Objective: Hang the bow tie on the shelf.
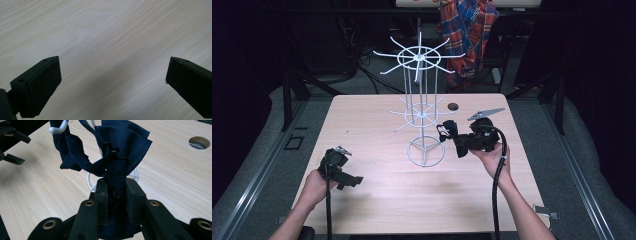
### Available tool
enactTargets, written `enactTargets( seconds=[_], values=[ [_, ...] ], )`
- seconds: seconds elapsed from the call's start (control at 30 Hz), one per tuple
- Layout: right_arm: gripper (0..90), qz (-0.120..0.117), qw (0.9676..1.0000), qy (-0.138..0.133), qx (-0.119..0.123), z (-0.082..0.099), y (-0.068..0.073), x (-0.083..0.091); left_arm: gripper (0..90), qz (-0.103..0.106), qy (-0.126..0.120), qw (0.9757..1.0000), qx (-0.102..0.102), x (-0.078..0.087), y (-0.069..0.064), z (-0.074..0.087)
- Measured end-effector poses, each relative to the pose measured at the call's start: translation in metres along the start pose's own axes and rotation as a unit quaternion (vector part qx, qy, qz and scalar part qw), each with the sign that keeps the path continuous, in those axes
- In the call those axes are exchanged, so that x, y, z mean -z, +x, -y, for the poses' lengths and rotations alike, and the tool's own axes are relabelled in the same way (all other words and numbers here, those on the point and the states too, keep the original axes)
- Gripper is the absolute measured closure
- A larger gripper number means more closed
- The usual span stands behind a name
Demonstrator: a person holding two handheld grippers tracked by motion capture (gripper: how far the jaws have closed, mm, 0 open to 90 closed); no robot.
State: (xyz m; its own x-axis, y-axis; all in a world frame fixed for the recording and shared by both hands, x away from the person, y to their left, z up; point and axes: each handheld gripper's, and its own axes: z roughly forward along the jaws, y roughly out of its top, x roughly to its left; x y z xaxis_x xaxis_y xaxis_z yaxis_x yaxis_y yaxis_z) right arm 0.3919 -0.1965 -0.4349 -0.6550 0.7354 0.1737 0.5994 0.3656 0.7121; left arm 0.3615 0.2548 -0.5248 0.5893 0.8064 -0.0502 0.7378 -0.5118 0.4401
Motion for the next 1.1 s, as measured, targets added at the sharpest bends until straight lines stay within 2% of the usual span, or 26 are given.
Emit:
enactTargets(
  seconds=[0.47,0.53,0.8,1.1],
  values=[
    [73.8,-0.001,1.0,-0.003,-0.004,-0.006,0.0,-0.012,0.2,0.0,0.001,1.0,-0.001,0.0,0.0,0.0],
    [73.8,0.002,1.0,0.005,-0.001,-0.008,0.0,-0.015,0.2,0.0,0.001,1.0,-0.001,0.0,0.0,0.0],
    [73.8,0.003,1.0,-0.002,-0.005,-0.01,-0.001,-0.019,0.2,0.0,0.0,1.0,-0.001,0.0,0.0,0.0],
    [73.8,0.006,0.9999,0.003,-0.008,-0.011,-0.001,-0.031,0.1,0.0,0.001,1.0,-0.001,0.0,0.0,0.0]
  ],
)
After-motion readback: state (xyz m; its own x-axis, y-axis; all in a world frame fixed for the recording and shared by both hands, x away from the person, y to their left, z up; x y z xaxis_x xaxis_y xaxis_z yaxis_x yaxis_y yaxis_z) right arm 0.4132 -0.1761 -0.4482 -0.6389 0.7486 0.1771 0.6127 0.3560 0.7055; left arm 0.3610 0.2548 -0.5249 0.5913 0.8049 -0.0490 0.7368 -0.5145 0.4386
